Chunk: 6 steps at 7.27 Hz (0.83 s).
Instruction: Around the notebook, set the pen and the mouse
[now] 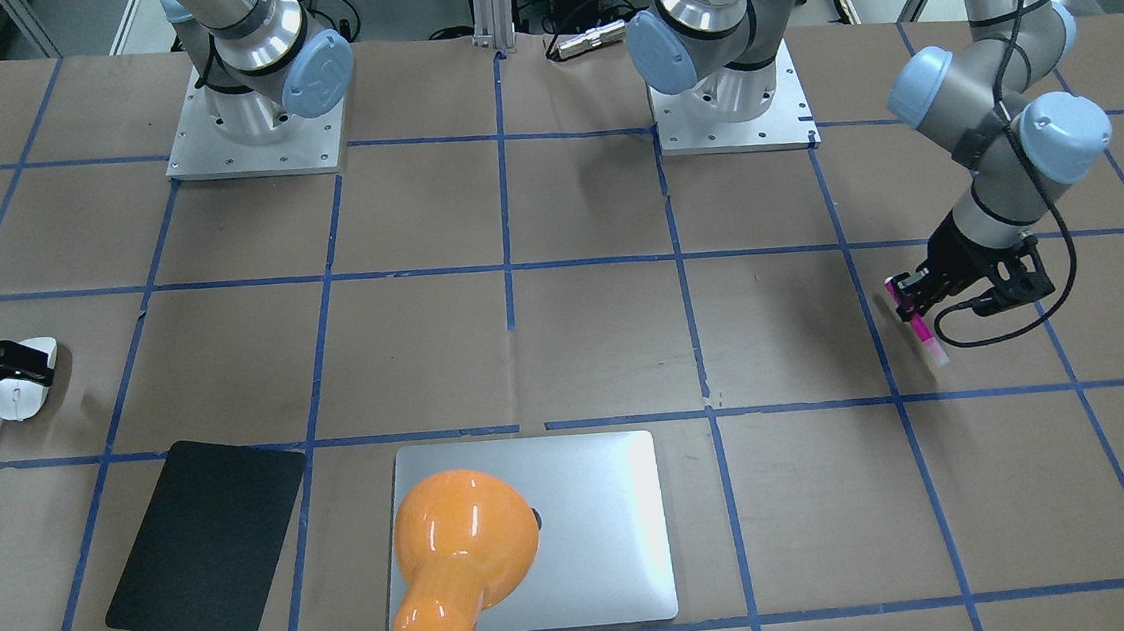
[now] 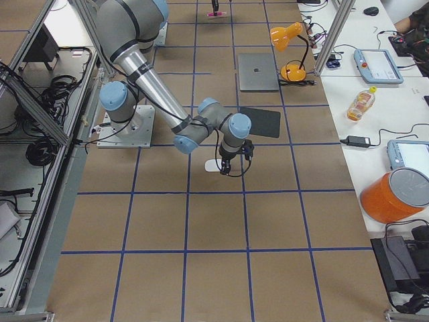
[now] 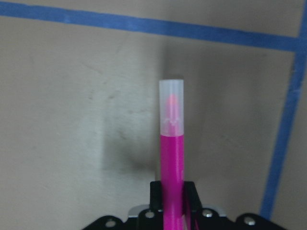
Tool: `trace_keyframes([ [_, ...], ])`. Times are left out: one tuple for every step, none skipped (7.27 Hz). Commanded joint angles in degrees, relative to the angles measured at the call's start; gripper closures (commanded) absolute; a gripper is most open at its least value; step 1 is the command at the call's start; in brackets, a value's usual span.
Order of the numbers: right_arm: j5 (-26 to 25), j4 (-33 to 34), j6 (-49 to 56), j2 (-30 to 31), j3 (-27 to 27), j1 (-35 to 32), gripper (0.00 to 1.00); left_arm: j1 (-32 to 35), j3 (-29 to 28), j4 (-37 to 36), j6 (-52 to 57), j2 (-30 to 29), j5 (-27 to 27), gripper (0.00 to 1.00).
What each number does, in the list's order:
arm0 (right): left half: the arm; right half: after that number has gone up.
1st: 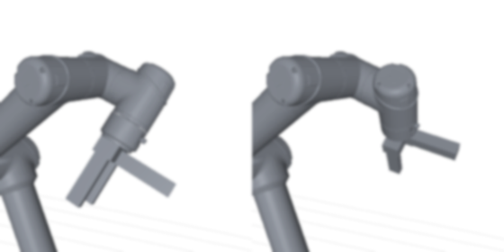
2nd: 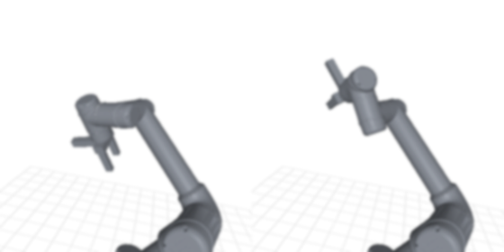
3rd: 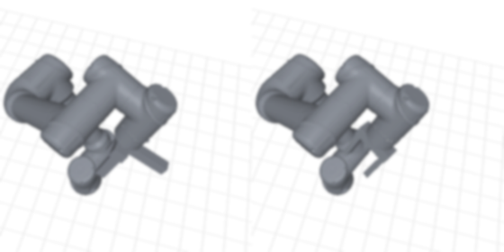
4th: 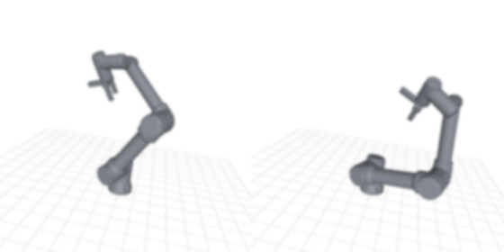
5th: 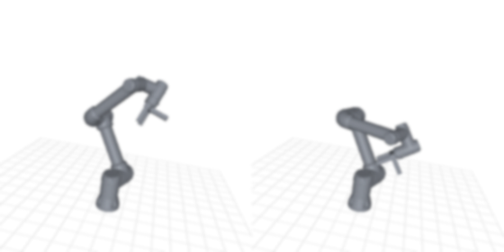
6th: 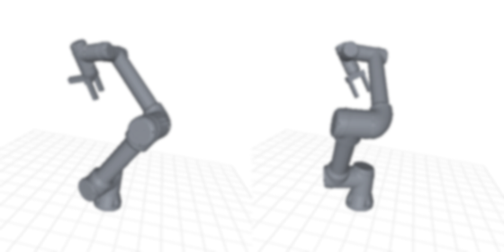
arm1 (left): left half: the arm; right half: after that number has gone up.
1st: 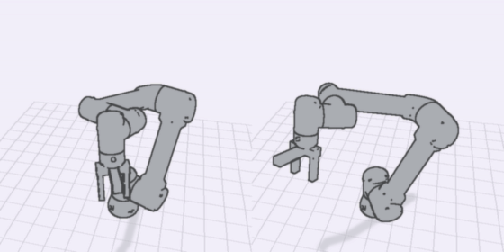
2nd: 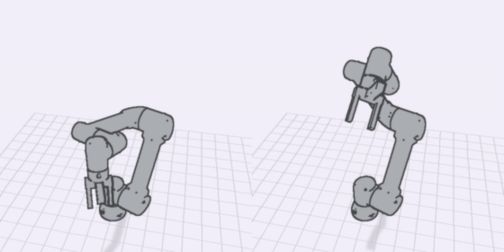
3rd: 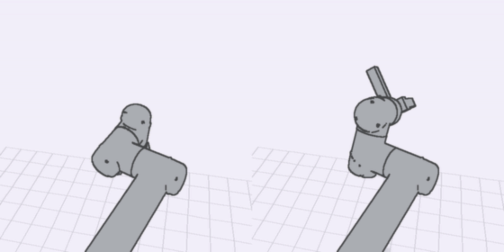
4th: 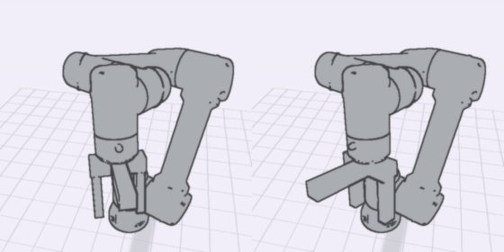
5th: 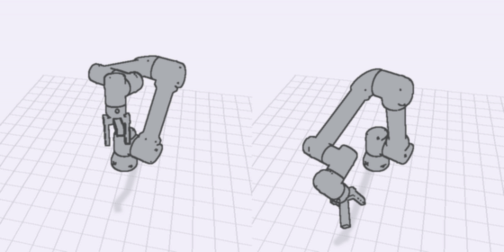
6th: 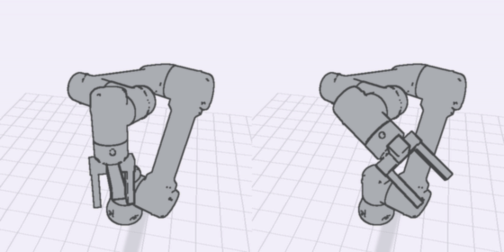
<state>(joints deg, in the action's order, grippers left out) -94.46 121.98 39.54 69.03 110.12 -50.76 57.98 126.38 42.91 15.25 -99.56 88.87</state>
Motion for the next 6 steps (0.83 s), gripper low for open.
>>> trace_keyframes([
  [-1.51, 0.01, 0.54, -0.12, 0.96, -0.04, 0.0, 12.11, 0.53, 1.47, -20.27, 1.65, -0.1, 1.0],
  [-1.51, 0.09, 0.72, -0.38, 1.93, -0.04, 0.0, 17.38, 0.62, 1.74, -31.66, 2.09, -0.19, 1.0],
  [-1.51, 0.1, 0.81, -0.47, 2.29, -0.04, 0.0, 23.7, 0.1, 1.65, -41.69, 1.83, -0.19, 1.0],
  [-1.6, 0.27, 0.81, -0.82, 2.2, -0.04, 0.0, 30.89, -1.03, 1.13, -56.76, 1.04, -0.45, 1.0],
  [-1.6, 0.45, 0.98, -1.0, 2.12, -0.04, 0.0, 37.93, -4.96, 1.39, -69.0, -0.09, -0.19, 1.0],
  [-1.51, 0.53, 0.9, -1.18, 2.03, -0.04, 0.0, 43.04, -10.13, 3.83, -82.79, -2.19, -0.1, 1.0],
])
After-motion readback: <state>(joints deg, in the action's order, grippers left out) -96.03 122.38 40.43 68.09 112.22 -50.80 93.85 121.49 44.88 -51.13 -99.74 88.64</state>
